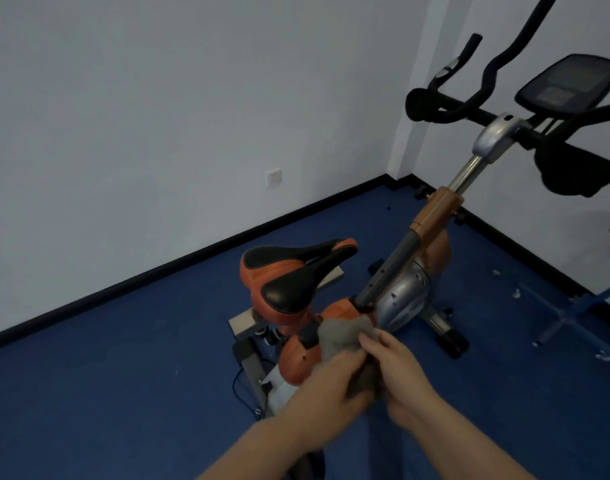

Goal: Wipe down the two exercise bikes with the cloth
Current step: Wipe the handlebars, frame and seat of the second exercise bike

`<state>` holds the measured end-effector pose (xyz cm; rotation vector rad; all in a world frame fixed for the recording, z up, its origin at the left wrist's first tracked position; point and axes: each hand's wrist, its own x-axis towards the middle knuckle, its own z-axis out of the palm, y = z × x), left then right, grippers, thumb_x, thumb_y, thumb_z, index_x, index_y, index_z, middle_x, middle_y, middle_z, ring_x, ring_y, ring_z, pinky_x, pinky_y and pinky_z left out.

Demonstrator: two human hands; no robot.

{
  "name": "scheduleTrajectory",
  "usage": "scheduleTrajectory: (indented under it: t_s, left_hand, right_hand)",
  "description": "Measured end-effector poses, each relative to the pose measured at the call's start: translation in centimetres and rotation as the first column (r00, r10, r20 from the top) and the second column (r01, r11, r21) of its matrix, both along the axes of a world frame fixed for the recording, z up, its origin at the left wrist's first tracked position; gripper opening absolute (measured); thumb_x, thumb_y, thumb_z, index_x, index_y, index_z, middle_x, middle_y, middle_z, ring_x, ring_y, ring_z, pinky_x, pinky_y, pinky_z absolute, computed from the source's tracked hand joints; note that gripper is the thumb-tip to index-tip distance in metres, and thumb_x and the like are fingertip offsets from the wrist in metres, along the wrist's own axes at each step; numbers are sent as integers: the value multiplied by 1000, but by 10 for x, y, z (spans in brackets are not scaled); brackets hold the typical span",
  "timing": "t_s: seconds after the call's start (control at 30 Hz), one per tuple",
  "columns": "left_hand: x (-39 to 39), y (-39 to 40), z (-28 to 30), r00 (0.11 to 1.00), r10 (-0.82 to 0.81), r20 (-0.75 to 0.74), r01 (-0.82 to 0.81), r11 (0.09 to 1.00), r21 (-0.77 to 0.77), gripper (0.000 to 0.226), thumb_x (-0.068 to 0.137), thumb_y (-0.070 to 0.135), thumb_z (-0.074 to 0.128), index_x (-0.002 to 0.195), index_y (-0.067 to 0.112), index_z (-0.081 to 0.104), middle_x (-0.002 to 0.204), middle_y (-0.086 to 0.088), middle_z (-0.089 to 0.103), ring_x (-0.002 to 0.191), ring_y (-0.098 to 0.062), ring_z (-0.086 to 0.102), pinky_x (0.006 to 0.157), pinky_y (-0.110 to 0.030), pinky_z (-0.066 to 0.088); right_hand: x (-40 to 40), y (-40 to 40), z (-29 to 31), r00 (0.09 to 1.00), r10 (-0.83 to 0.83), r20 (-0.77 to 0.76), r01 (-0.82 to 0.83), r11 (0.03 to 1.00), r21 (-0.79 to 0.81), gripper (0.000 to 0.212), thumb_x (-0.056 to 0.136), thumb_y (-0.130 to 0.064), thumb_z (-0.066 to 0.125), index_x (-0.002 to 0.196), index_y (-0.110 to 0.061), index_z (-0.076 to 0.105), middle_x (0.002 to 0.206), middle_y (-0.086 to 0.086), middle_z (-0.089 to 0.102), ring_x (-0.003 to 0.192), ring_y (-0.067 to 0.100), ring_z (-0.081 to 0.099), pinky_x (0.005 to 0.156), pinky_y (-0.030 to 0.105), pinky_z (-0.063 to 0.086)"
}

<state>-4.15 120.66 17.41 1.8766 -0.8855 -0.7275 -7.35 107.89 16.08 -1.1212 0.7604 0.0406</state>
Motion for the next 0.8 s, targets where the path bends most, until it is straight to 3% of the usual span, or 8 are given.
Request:
scheduleTrajectory:
  t_s: [0.07, 0.13, 0.23, 0.37, 0.57, 0.6, 0.67, 0.8]
  left_hand:
    - [22, 32, -5, 995, -70, -71, 73, 997, 33, 43, 93, 11, 60, 133, 27, 58, 127, 17, 61, 117, 6, 54, 102, -18, 42]
    - [51, 57, -6, 986, 164, -15, -164, 986, 21, 30, 94, 12, 60, 118, 28, 67, 112, 18, 67, 103, 7, 61, 95, -23, 49]
    - [101, 86, -7, 834, 546, 85, -542, 838, -65, 21, 93, 11, 61, 100, 28, 71, 96, 15, 71, 88, 1, 66, 83, -27, 55]
    - [141, 98, -20, 789, 601, 124, -595, 799, -89, 22, 94, 13, 59, 101, 32, 65, 104, 15, 62, 92, 5, 60, 77, -13, 48]
    - [141, 97, -44, 815, 548, 189, -532, 837, -132, 21, 93, 6, 62, 103, 22, 72, 111, 22, 48, 97, 11, 53, 77, -7, 45]
    - [143, 98, -45, 814, 546, 198, -527, 837, -146, 21, 92, 6, 63, 106, 19, 72, 111, 22, 48, 98, 13, 52, 78, -5, 44]
    - [147, 100, -42, 825, 514, 237, -491, 858, -151, 22, 92, 9, 64, 111, 18, 72, 110, 19, 50, 100, 16, 49, 79, -3, 42]
    - [157, 102, -34, 857, 418, 301, -423, 905, -50, 18, 94, 14, 61, 104, 21, 73, 104, 18, 54, 96, 11, 51, 75, -4, 40]
  right_hand:
    - [7, 13, -8, 998, -67, -7, 67, 997, -37, 14, 96, -16, 58, 100, -15, 72, 92, 6, 75, 83, 20, 72, 67, 32, 55]
    - [26, 24, -9, 985, -165, 56, 173, 955, -240, 13, 94, -18, 61, 93, -24, 72, 87, -3, 75, 80, 14, 71, 68, 31, 55]
    - [67, 43, 7, 946, -203, 251, 310, 787, -534, 5, 89, -25, 67, 90, -30, 68, 86, -10, 70, 81, 4, 65, 70, 20, 51]
    - [105, 92, 1, 993, 54, 101, 56, 542, -838, 27, 93, -41, 57, 113, -25, 66, 118, -10, 54, 102, -1, 51, 86, 17, 45]
    - [107, 118, -14, 975, 184, -127, -104, -128, -986, 34, 94, -34, 51, 124, -26, 64, 122, 1, 55, 111, 22, 52, 87, 40, 49]
    - [116, 112, -12, 976, 146, -164, -141, -154, -978, 35, 96, -36, 48, 126, -26, 63, 125, 1, 55, 117, 23, 49, 95, 42, 44]
    - [129, 115, -9, 979, 68, -192, -192, -11, -981, 40, 100, -37, 41, 134, -23, 57, 135, 1, 49, 128, 20, 39, 107, 39, 34]
    - [109, 151, -16, 985, 46, -169, -170, 33, -985, 44, 96, -33, 45, 136, -18, 54, 132, 6, 52, 124, 24, 45, 97, 41, 48]
